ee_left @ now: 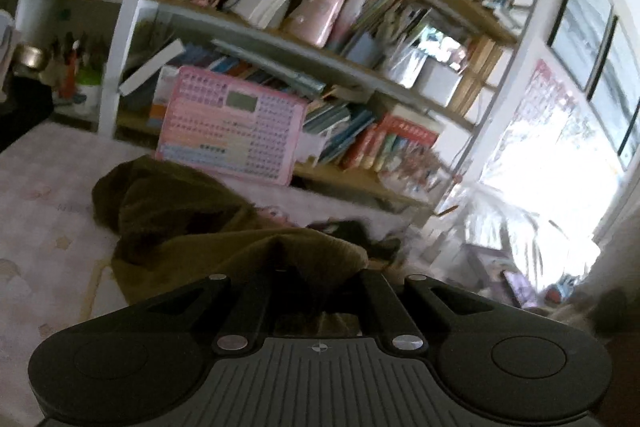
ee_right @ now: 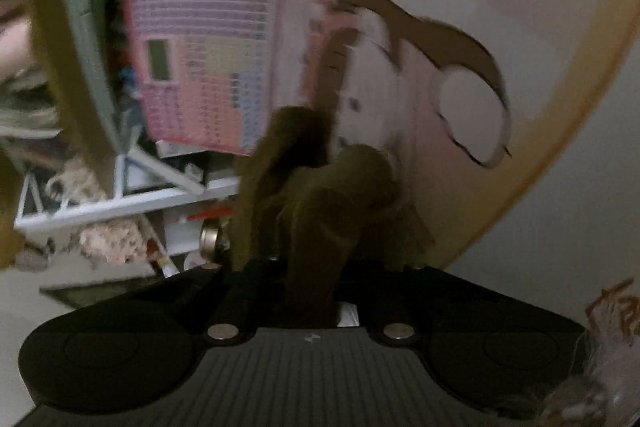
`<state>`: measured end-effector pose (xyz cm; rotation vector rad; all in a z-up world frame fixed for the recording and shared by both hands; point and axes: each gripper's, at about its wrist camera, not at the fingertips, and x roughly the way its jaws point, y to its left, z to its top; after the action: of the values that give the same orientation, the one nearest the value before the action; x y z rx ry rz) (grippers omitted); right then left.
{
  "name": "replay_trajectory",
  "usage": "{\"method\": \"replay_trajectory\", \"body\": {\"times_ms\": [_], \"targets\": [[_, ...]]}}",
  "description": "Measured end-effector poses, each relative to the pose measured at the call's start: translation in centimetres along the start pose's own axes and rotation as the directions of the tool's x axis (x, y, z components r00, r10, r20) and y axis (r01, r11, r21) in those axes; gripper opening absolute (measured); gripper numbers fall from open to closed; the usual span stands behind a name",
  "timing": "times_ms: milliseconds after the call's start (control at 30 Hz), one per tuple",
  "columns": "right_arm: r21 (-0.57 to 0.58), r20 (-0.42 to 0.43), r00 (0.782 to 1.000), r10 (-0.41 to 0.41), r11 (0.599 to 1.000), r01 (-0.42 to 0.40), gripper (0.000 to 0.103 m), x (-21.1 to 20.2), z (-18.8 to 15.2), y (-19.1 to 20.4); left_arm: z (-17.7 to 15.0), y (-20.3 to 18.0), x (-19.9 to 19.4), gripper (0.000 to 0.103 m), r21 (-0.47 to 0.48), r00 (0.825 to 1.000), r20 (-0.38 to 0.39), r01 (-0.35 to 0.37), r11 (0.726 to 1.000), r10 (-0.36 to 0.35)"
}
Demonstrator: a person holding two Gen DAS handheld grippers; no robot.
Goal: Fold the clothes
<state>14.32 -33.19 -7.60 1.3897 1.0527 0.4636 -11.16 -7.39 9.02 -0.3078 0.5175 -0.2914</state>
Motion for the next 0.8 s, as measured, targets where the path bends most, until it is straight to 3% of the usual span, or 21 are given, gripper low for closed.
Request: {"method": "replay_trajectory", "body": {"times_ms": [67, 167, 267, 333, 400, 467, 533, 600, 700, 767, 800], "targets": [[-0.076, 0.042, 0.999, 0.029, 0.997, -0.026, 0.005, -1.7, 0.6, 1.8, -0.2, 0.0, 1.0, 0.002, 0.019, 0.999, -0.030, 0.028, 0.999, -0.027], [-0.237, 0.161, 0.981, 0.106, 0.969, -0.066, 0.005, -6.0, 2.1, 6.2, -0.3, -1.5, 2.9, 0.002, 0.071, 0.987, -0.050, 0.158, 0.985, -0.154], [-0.417, 0.290, 0.929, 0.231, 0.904, -0.095, 0.005, -11.3, 3.8, 12.2, 0.0, -3.1, 5.0, 0.002, 0.119, 0.955, -0.061, 0.296, 0.948, -0.291], [-0.553, 0.330, 0.888, 0.321, 0.828, -0.094, 0.005, -14.2, 4.3, 17.2, 0.5, -4.1, 6.0, 0.002, 0.149, 0.929, -0.059, 0.370, 0.917, -0.366], [-0.686, 0.299, 0.878, 0.374, 0.723, -0.075, 0.005, -15.8, 3.7, 22.2, 0.9, -5.0, 6.6, 0.004, 0.174, 0.910, -0.060, 0.414, 0.893, -0.410], [-0.805, 0.222, 0.893, 0.391, 0.591, -0.059, 0.005, -15.3, 1.8, 26.1, 1.2, -5.7, 7.2, 0.012, 0.196, 0.896, -0.068, 0.443, 0.875, -0.439], [-0.896, 0.141, 0.910, 0.390, 0.441, -0.051, 0.005, -14.7, -0.1, 29.8, 1.0, -5.0, 7.2, 0.031, 0.191, 0.911, -0.089, 0.413, 0.891, -0.403], [-0.935, 0.017, 0.956, 0.291, 0.344, -0.089, 0.005, -11.3, -2.1, 30.8, 0.1, -3.0, 6.8, 0.065, 0.149, 0.940, -0.106, 0.337, 0.929, -0.324], [-0.956, -0.119, 0.991, 0.053, 0.262, -0.129, 0.005, -4.1, -5.0, 27.5, -1.5, 1.4, 4.7, 0.067, 0.046, 0.978, -0.129, 0.170, 0.984, -0.163], [-0.966, -0.169, 0.971, -0.172, 0.222, -0.129, 0.005, 1.6, -8.0, 22.2, -2.5, 4.1, 3.0, 0.067, -0.026, 0.990, -0.127, 0.051, 0.998, -0.054], [-0.974, -0.172, 0.943, -0.286, 0.192, -0.120, 0.005, 4.4, -9.8, 19.2, -2.9, 5.3, 2.0, 0.067, -0.063, 0.993, -0.120, -0.005, 0.998, -0.002]]}}
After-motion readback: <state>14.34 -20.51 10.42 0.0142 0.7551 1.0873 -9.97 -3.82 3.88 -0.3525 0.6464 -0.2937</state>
